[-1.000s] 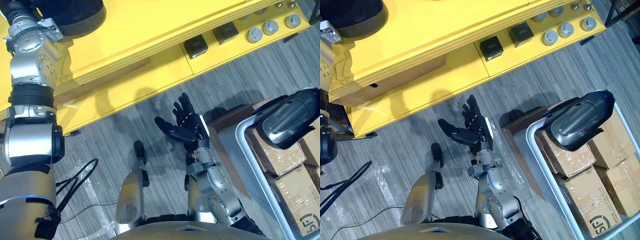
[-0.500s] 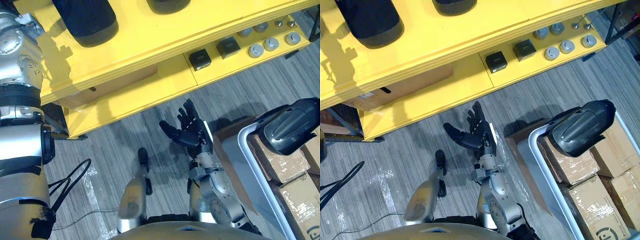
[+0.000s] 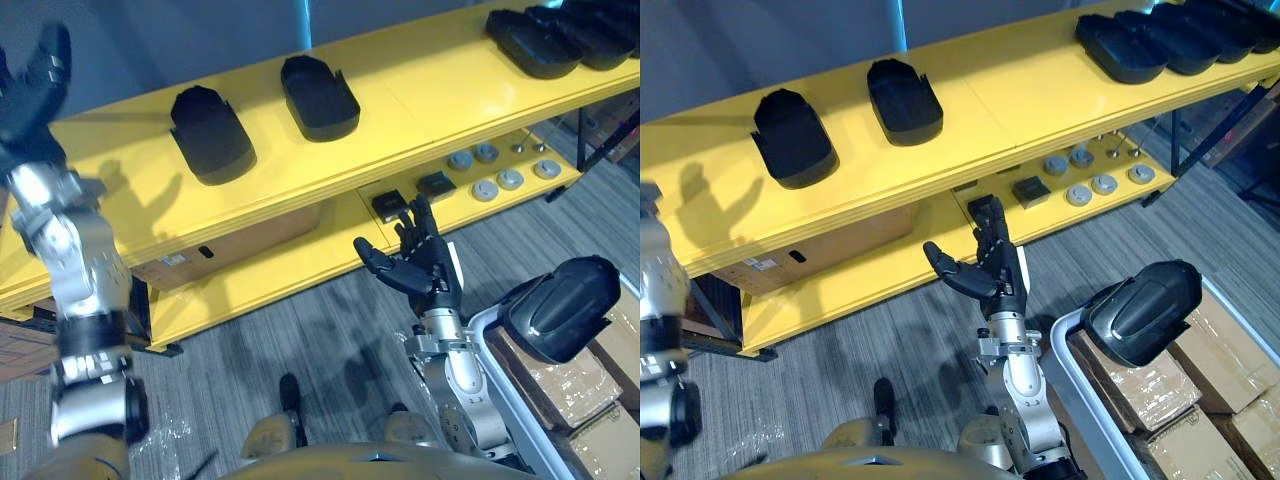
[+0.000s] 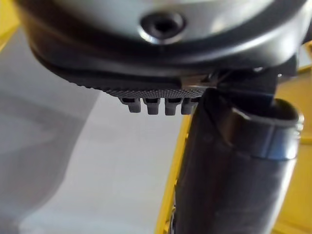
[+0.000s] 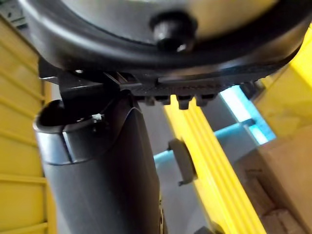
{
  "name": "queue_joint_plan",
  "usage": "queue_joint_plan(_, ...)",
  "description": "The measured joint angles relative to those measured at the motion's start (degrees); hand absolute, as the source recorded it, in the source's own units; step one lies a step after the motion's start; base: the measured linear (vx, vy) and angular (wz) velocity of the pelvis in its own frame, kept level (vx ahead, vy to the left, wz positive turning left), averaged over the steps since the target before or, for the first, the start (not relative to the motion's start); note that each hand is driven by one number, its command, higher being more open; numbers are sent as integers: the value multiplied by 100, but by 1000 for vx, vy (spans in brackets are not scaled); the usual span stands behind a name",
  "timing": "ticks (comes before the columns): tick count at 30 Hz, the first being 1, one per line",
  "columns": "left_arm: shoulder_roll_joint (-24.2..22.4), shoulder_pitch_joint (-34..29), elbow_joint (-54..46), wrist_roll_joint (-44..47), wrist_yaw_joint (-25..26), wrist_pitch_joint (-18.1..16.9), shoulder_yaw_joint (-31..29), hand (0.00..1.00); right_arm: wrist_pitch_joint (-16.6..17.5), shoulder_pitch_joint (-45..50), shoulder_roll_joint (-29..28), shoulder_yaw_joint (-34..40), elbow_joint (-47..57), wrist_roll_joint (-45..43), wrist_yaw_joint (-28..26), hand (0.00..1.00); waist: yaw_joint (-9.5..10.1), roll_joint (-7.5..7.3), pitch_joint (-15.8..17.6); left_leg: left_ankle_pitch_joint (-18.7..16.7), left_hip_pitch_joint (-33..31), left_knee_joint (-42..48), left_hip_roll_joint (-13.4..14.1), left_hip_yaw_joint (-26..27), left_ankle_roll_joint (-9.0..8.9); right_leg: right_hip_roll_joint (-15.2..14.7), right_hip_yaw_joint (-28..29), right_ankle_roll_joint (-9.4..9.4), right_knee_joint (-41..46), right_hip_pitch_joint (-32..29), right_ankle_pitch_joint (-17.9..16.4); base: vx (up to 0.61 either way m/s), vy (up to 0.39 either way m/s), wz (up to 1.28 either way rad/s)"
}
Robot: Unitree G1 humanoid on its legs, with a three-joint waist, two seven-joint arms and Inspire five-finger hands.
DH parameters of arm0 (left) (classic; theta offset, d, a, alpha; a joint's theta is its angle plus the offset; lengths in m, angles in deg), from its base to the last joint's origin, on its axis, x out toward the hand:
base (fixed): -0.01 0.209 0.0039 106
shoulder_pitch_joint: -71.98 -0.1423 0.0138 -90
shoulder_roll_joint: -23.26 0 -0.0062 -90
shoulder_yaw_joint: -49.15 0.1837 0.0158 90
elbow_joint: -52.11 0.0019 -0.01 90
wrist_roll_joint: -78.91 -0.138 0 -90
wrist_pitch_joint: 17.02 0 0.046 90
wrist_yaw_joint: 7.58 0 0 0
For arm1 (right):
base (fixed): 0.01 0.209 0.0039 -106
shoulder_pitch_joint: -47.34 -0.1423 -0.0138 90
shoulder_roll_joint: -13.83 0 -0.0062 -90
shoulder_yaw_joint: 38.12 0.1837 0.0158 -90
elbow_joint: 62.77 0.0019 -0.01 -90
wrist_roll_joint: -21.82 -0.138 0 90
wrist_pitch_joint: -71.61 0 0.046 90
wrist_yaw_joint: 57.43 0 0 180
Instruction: Walk over and take three plastic housings, then place them on the shelf
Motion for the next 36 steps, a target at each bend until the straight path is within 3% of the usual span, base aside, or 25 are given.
queue_joint_plan(4,-1243,-1677,-1278,-255,-140,-20,177,100,3,64,-30,487,1,225,7,100,167,-25,-212,-42,-6,-2,6,-129,-50,22,-161,-27,-51,93,13,-51,-1,13)
queue_joint_plan(8,-1847,-2590,-1798,-276,-314,59,440,100,3,61,-63,760,2,324,59,100,360,-69,-350,-23,-47,-3,-7,-199,-61,23,-242,-78,-100,127,23,-24,6,12)
queue_joint_plan(11,-2124,-2972,-1972,-245,-443,231,683,100,1,49,-154,772,3,341,158,100,391,-111,-452,8,-90,-3,-33,-292,-52,20,-362,-70,-178,192,60,-10,5,19)
queue_joint_plan(16,-2164,-3090,-2050,-114,-978,604,1025,100,-3,30,-242,719,3,345,169,100,377,-132,-489,34,-132,-10,-69,-321,-35,-3,-401,-54,-214,192,90,-10,3,4)
queue_joint_plan(21,-2168,-3121,-2152,-130,-1122,721,1255,100,-3,25,-237,699,3,447,140,100,373,-134,-493,38,-134,-14,-82,-321,-29,-15,-403,-53,-211,192,88,0,0,0)
queue_joint_plan(30,-2219,-3380,-2530,-184,-944,822,1329,100,-3,-64,-173,372,2,825,-1,100,400,-136,-493,64,-84,-8,-69,-298,7,-17,-362,-29,-84,180,97,-6,-2,-1)
queue_joint_plan(36,-2254,-3483,-2536,-217,-688,916,1364,100,-1,-83,-84,152,2,824,-160,100,539,-151,-474,1,-49,-9,-73,-316,-9,-51,-424,-104,102,166,-64,-55,1,6)
